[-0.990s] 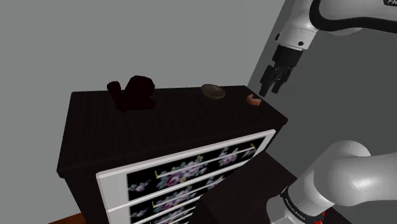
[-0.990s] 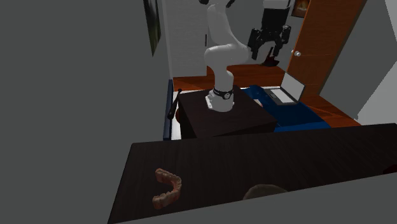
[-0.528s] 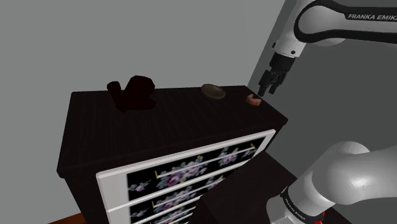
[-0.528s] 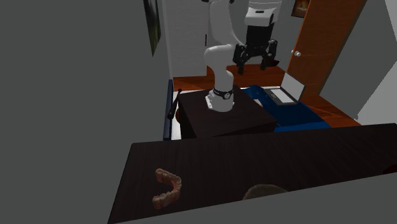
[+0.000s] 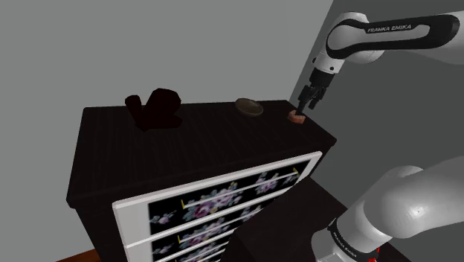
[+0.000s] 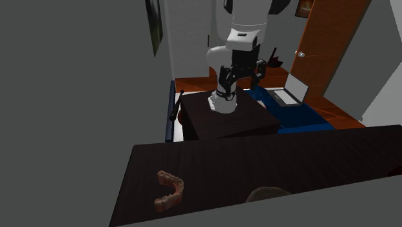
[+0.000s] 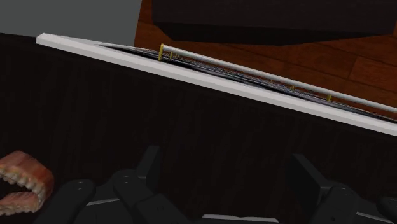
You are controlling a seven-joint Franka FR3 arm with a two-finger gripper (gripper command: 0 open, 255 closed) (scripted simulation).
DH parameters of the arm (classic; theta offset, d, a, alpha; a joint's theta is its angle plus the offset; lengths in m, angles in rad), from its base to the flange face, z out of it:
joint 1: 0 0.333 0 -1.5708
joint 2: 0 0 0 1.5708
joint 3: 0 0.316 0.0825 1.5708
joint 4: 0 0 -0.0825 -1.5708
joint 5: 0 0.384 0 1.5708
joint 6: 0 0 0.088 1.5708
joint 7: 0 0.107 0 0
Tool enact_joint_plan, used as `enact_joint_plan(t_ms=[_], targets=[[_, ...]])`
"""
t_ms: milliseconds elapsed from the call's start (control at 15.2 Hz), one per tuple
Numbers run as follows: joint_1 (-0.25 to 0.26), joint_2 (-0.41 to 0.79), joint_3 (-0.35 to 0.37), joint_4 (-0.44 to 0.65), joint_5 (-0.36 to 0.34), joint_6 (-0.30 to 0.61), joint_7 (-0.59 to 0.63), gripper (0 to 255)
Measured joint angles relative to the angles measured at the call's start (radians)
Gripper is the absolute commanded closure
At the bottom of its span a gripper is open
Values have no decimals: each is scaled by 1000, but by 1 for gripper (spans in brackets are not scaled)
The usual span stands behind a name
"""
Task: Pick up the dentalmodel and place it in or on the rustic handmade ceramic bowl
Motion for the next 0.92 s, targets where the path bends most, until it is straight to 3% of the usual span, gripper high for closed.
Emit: enact_joint_plan(t_ms=[528, 924], targets=[[-17, 262, -129, 128, 58, 134, -184, 0], [-53, 504, -196, 309, 178, 173, -351, 0]])
